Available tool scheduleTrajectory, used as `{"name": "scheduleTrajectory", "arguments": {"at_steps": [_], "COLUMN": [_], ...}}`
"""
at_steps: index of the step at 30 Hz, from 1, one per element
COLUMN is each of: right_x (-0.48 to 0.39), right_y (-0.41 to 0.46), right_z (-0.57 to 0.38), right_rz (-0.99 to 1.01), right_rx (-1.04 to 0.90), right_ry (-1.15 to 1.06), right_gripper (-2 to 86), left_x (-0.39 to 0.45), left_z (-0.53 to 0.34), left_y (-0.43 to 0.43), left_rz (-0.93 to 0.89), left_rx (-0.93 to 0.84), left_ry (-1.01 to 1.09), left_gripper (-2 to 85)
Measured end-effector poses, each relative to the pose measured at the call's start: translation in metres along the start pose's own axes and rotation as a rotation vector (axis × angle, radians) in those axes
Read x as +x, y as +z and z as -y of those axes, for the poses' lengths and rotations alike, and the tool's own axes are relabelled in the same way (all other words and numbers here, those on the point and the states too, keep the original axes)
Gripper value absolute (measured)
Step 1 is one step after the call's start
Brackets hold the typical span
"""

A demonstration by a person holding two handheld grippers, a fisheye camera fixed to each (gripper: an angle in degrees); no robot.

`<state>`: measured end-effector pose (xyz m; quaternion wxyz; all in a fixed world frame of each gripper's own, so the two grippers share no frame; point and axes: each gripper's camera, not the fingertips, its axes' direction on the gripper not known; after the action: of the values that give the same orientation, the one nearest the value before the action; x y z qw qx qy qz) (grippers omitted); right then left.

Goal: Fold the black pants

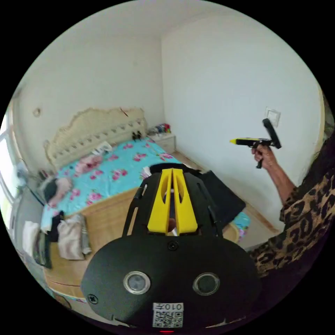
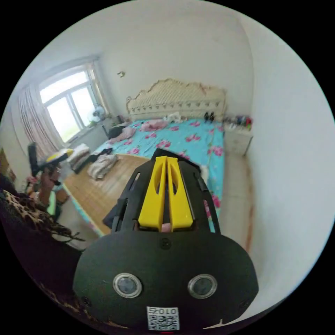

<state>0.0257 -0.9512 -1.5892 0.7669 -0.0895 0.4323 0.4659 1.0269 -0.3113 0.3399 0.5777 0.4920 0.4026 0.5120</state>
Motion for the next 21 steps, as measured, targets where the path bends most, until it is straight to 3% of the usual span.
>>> {"name": "scheduleTrajectory", "arguments": {"at_steps": [2, 4, 6, 11, 13, 17, 21], "right_x": [-0.047, -0.107, -0.14, -0.171, -0.165, -0.161, -0.181], "right_y": [-0.03, -0.05, -0.049, -0.04, -0.034, 0.009, 0.082], "right_z": [0.004, -0.014, -0.023, -0.051, -0.074, -0.087, -0.1], "right_rz": [-0.229, -0.409, -0.395, -0.181, 0.074, 0.423, 0.529], "right_rx": [0.193, 0.463, 0.517, 0.626, 0.772, 0.818, 0.848], "right_ry": [-0.017, -0.079, -0.116, -0.131, -0.162, -0.201, -0.13], "right_gripper": [1.8, 1.6, 1.5, 2.2, 3.2, 7.4, 7.1], "left_x": [0.022, 0.033, 0.038, 0.016, 0.006, -0.011, -0.008], "left_z": [0.009, 0.002, -0.002, -0.019, -0.031, -0.052, -0.068], "left_y": [-0.087, -0.137, -0.175, -0.279, -0.312, -0.372, -0.417], "left_rz": [0.305, 0.413, 0.396, 0.236, 0.128, -0.085, 0.072], "left_rx": [0.243, 0.421, 0.502, 0.631, 0.722, 0.814, 0.749], "left_ry": [-0.003, -0.045, -0.066, -0.235, -0.264, -0.265, -0.322], "left_gripper": [-0.3, -0.3, -0.2, -0.2, -0.2, 0.1, 0.0]}}
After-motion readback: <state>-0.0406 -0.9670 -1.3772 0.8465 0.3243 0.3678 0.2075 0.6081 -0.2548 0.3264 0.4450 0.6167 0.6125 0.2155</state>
